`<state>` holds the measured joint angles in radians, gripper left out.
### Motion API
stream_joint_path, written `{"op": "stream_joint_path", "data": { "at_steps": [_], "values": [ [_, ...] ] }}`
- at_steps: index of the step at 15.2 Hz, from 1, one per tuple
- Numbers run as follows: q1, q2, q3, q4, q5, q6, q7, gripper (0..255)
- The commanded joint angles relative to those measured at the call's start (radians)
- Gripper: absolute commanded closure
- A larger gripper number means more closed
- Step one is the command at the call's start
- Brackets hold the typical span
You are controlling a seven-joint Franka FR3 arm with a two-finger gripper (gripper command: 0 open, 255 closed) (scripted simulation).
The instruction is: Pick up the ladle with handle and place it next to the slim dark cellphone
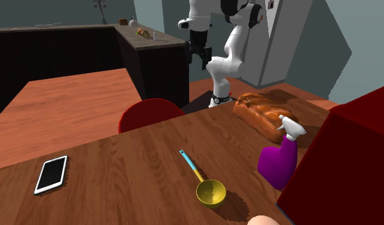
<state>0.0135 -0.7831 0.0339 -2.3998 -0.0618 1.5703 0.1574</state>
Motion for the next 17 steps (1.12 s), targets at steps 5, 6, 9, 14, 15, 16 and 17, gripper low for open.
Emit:
{"op": "stream_joint_path", "data": {
  "at_steps": [5, 6, 9, 14, 15, 16, 17],
  "values": [
    [0.034, 0.124, -0.013, 0.015, -0.018, 0.133, -0.09, 0],
    [0.042, 0.156, -0.016, 0.021, -0.021, 0.164, -0.112, 0],
    [0.066, 0.255, -0.021, 0.048, -0.03, 0.253, -0.177, 0],
    [0.104, 0.421, -0.02, 0.114, -0.038, 0.383, -0.283, 0],
    [0.112, 0.454, -0.019, 0.129, -0.039, 0.406, -0.303, 0],
    [0.119, 0.486, -0.017, 0.146, -0.04, 0.428, -0.324, 0],
    [0.126, 0.519, -0.015, 0.163, -0.041, 0.449, -0.344, 0]
  ]
}}
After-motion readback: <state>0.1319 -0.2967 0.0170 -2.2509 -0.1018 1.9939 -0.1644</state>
